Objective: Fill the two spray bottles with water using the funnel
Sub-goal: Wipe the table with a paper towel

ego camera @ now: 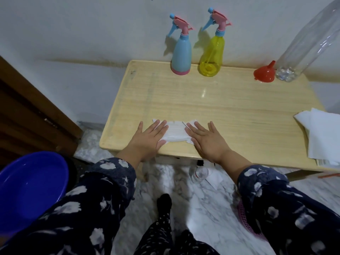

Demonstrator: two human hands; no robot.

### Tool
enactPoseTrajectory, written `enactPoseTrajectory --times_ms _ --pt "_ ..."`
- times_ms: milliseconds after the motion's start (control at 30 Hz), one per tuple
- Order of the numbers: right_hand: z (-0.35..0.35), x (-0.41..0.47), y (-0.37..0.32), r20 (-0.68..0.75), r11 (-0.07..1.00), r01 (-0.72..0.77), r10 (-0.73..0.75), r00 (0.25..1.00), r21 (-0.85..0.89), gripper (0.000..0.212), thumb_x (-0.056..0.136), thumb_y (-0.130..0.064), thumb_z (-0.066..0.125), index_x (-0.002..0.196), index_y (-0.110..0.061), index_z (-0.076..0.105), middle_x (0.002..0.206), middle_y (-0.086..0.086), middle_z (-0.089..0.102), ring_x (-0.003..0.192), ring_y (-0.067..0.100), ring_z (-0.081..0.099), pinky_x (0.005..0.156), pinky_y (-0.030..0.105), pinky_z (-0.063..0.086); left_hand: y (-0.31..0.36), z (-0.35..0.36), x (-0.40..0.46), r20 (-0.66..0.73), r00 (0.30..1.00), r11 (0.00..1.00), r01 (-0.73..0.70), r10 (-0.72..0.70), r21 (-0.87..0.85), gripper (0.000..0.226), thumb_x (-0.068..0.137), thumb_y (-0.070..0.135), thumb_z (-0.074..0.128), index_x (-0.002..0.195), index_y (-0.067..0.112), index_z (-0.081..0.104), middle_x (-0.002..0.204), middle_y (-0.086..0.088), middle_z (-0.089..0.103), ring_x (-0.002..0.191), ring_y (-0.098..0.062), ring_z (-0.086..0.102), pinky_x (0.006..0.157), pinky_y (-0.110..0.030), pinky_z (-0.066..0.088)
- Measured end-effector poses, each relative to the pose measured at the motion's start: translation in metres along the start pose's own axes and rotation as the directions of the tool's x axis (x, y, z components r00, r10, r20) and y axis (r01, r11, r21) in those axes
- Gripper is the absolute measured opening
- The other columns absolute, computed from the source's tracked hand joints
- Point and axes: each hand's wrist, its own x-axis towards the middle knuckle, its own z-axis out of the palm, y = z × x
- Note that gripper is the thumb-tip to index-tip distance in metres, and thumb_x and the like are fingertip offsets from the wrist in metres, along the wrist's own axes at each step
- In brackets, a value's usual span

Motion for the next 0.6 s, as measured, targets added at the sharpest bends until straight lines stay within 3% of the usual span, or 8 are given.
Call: enactPoseTrajectory --times_ms 67,200,400,467,533,600 --pt "0.003 -0.013 -0.006 0.006 1.0 0.011 -0.011 1.0 -0.006 0.074 0.087 -0.042 -0.008 0.15 -0.02 0.024 0.158 -0.006 0.018 0.147 0.021 0.016 0.115 0.055 0.007 0.011 0.001 -0.015 0.022 1.0 1.0 0.013 -0.013 -0.019 0.057 0.104 0.042 0.01 0.154 0.022 -0.008 0.159 0.01 -0.02 0.147 -0.008 -0.016 0.118 -0.052 -0.006" --pt "0.009 -0.036 -0.014 0.016 1.0 0.022 -0.022 1.0 -0.016 0.076 0.085 -0.043 -0.012 0.152 -0.021 0.018 0.159 -0.007 0.013 0.148 0.019 0.011 0.116 0.052 0.006 0.028 0.008 -0.041 0.007 1.0 0.999 0.029 -0.029 -0.02 0.057 0.104 0.043 0.011 0.153 0.022 -0.009 0.159 0.008 -0.02 0.147 -0.01 -0.017 0.12 -0.048 -0.005" --pt "0.016 -0.068 -0.027 0.008 0.994 0.044 -0.045 0.999 0.105 0.081 0.083 -0.046 -0.013 0.152 -0.017 0.016 0.16 -0.003 0.008 0.149 0.016 0.005 0.119 0.039 0.006 0.054 0.002 -0.068 0.0 1.0 0.989 0.017 -0.018 -0.149 0.054 0.106 0.034 0.015 0.155 0.015 0.004 0.162 0.004 -0.006 0.149 -0.011 -0.006 0.121 -0.035 0.0" --pt "0.012 -0.077 -0.031 -0.004 0.985 0.051 -0.051 0.999 0.165 0.071 0.091 -0.043 -0.006 0.152 -0.015 0.019 0.16 -0.001 0.01 0.148 0.014 0.007 0.119 0.033 0.006 0.06 -0.002 -0.074 -0.009 0.999 0.971 0.032 -0.035 -0.238 0.052 0.106 0.033 0.016 0.155 0.016 0.011 0.162 0.007 0.0 0.148 -0.007 0.0 0.12 -0.03 0.006" --pt "0.007 -0.086 -0.032 -0.006 0.978 0.054 -0.054 0.999 0.202 0.053 0.102 -0.034 0.012 0.151 -0.015 0.024 0.159 -0.002 0.015 0.147 0.011 0.012 0.12 0.028 0.01 0.065 -0.007 -0.078 -0.01 0.998 0.951 0.049 -0.055 -0.306 0.051 0.106 0.035 0.017 0.154 0.019 0.02 0.161 0.01 0.008 0.148 -0.005 0.007 0.119 -0.031 0.017" --pt "0.001 -0.092 -0.029 -0.028 0.974 0.047 -0.042 0.999 0.221 0.048 0.104 -0.029 0.02 0.149 -0.016 0.029 0.158 -0.002 0.022 0.146 0.011 0.019 0.118 0.025 0.017 0.068 -0.015 -0.076 -0.007 0.999 0.949 0.044 -0.049 -0.312 0.05 0.106 0.036 0.018 0.152 0.019 0.027 0.161 0.01 0.015 0.147 -0.006 0.014 0.117 -0.033 0.022"
